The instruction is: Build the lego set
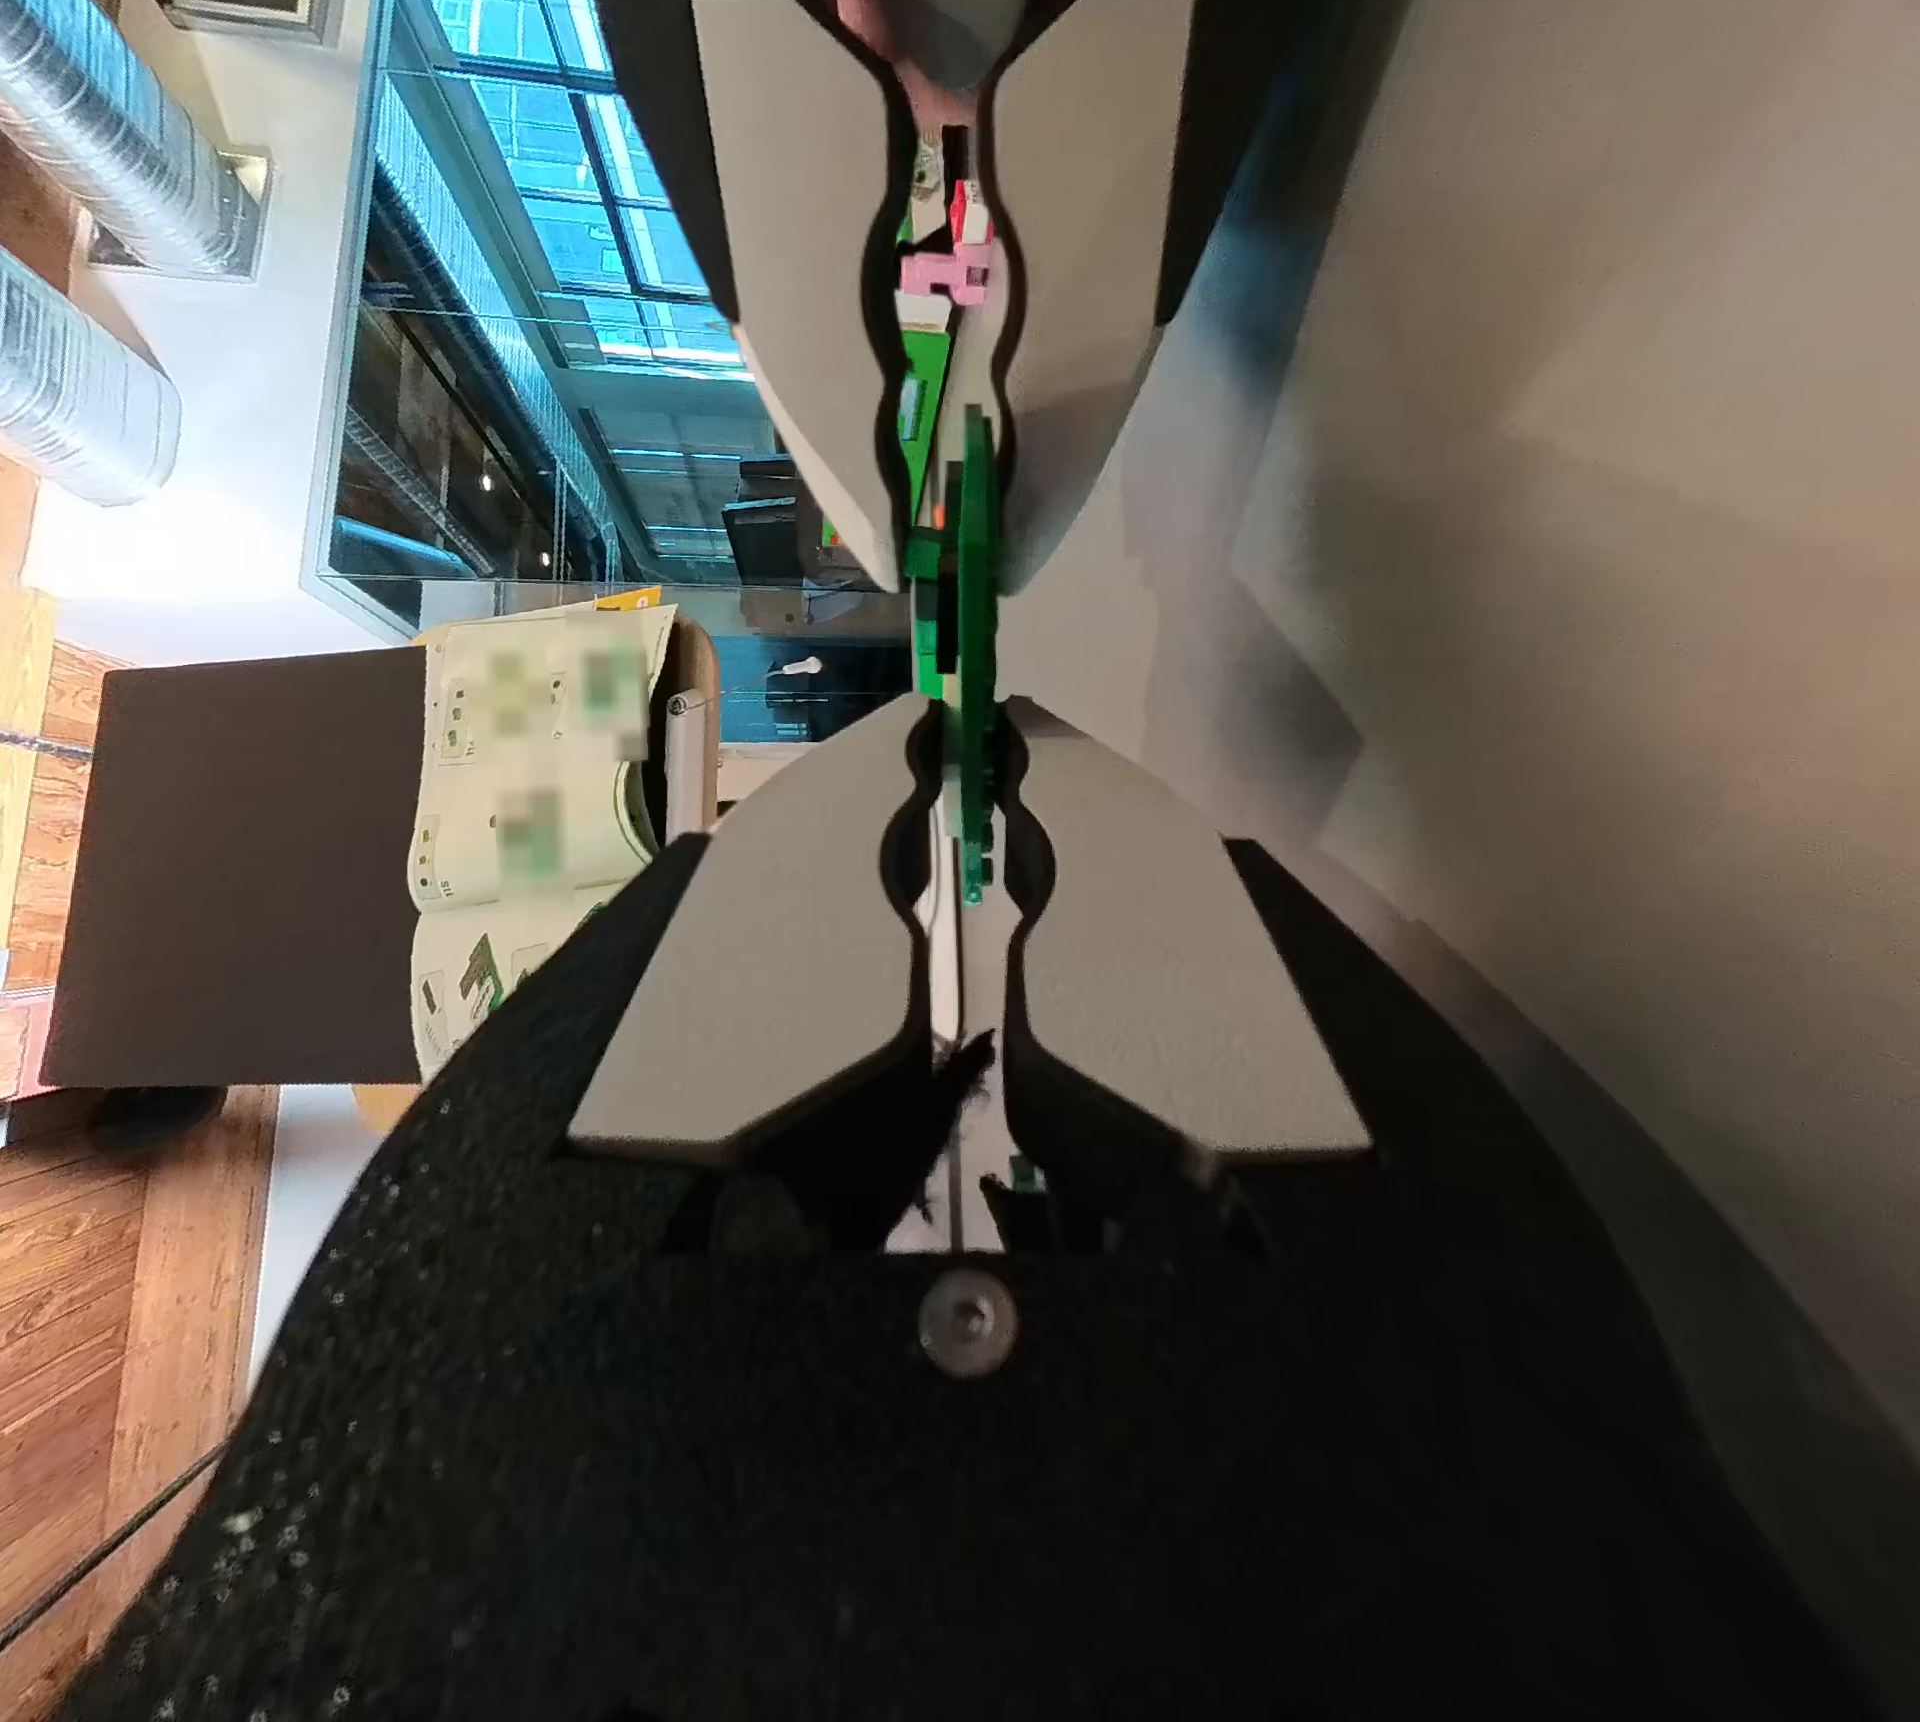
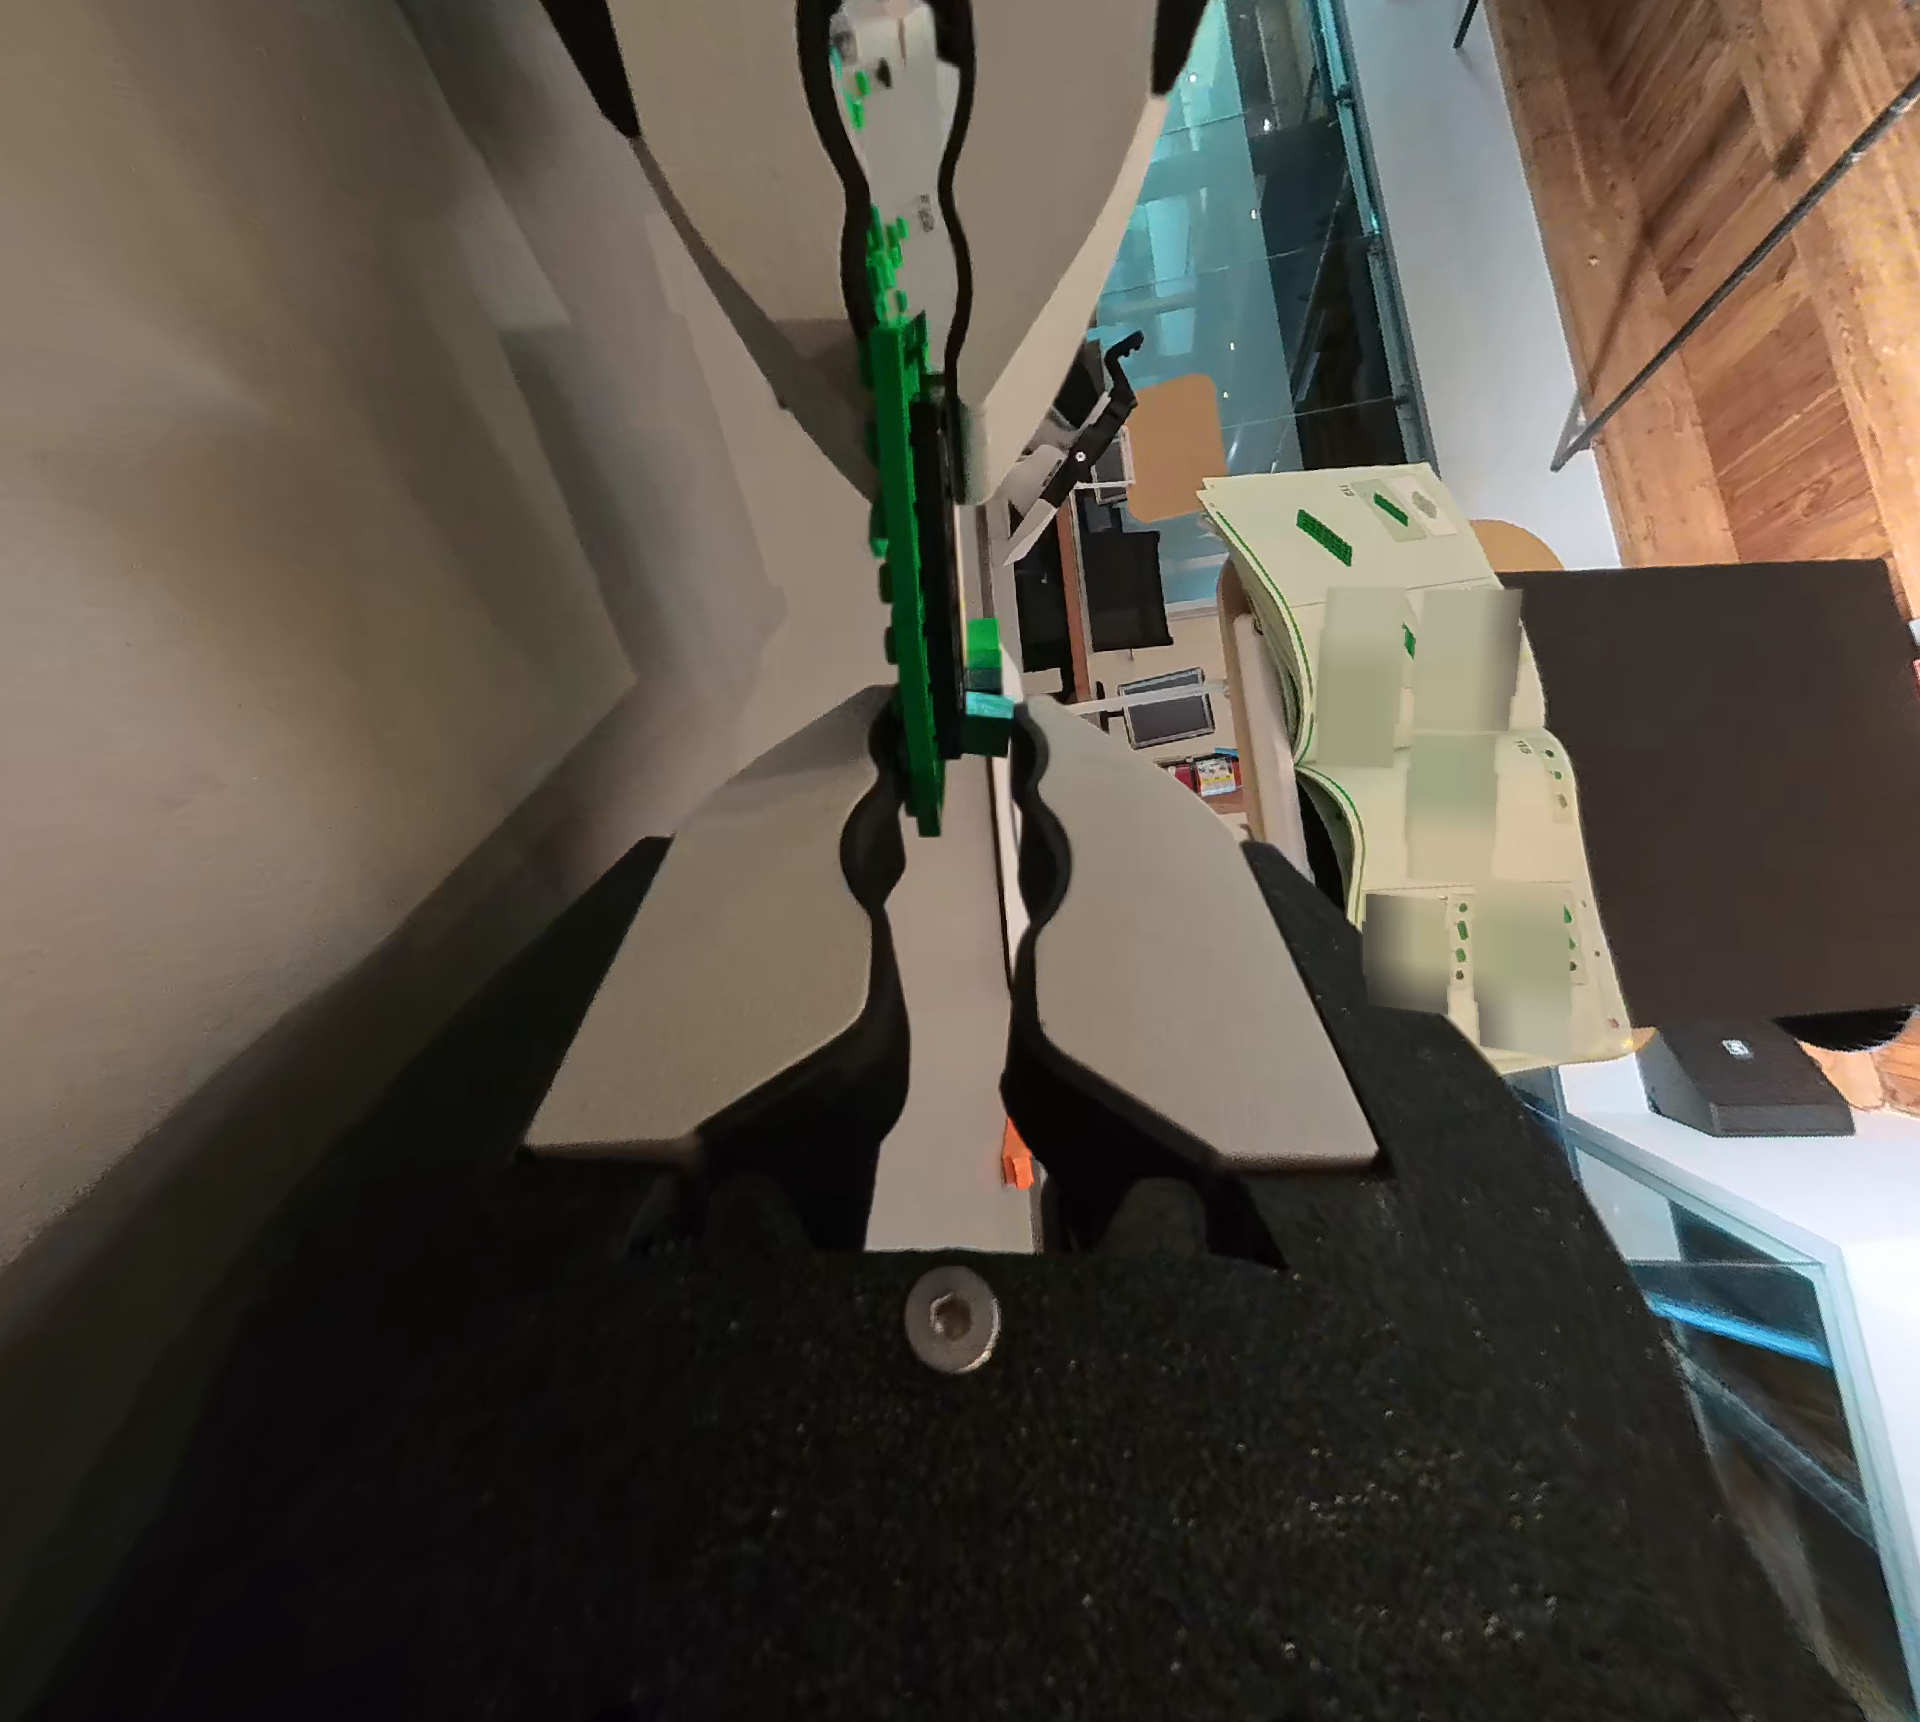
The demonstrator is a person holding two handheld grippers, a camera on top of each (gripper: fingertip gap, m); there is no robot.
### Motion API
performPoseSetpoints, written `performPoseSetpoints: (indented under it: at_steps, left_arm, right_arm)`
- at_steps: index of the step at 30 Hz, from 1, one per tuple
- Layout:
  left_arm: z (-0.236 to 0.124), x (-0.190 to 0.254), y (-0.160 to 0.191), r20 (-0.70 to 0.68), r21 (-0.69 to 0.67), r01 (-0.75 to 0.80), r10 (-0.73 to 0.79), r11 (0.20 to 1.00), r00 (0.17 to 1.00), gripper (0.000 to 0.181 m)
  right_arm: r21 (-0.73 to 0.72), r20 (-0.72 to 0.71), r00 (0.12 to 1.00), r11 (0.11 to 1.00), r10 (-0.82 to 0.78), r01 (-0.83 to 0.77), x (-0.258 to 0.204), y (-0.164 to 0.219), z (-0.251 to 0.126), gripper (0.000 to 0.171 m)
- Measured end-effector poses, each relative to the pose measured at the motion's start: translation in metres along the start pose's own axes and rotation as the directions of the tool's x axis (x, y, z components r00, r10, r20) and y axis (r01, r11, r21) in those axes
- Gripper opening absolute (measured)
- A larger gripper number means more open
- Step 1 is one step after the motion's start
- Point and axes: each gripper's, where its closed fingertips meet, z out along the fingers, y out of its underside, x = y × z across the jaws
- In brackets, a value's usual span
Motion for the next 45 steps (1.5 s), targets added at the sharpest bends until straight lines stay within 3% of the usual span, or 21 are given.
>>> performPoseSetpoints:
  at_steps: [13,23,28,33,37,39,45]
  left_arm:
    - [-0.001,0.011,-0.003,-0.067,0.011,-0.005,0.006,1.0,0.998,0.008]
    - [-0.002,0.016,-0.005,-0.084,0.019,-0.033,0.034,0.999,0.996,0.008]
    - [-0.001,0.011,-0.004,-0.068,0.026,0.021,-0.019,0.999,0.998,0.008]
    - [0.007,0.008,0.009,-0.065,-0.059,0.126,-0.13,0.99,0.989,0.035]
    - [0.008,0.014,0.011,-0.091,-0.057,0.115,-0.12,0.992,0.989,0.013]
    - [0.007,0.014,0.009,-0.097,-0.038,0.111,-0.115,0.993,0.989,0.011]
    - [0.007,0.025,0.007,-0.169,-0.028,0.1,-0.104,0.995,0.98,0.009]
  right_arm:
    - [-0.027,0.038,0.978,0.978,-0.206,0.207,-0.011,0.0,0.0,0.016]
    - [-0.046,0.098,0.974,0.977,-0.204,0.209,-0.014,0.002,-0.002,0.016]
    - [-0.035,0.085,0.992,0.995,-0.088,0.091,-0.009,0.002,-0.001,0.016]
    - [0.005,0.111,0.993,1.0,-0.031,0.03,-0.013,-0.006,0.0,0.016]
    - [0.03,0.126,0.992,0.999,0.027,-0.031,-0.012,-0.012,0.0,0.016]
    - [0.04,0.133,0.99,0.998,0.049,-0.055,-0.011,-0.013,-0.001,0.016]
    - [0.029,0.155,0.983,0.995,-0.094,0.09,-0.019,-0.012,-0.002,0.016]
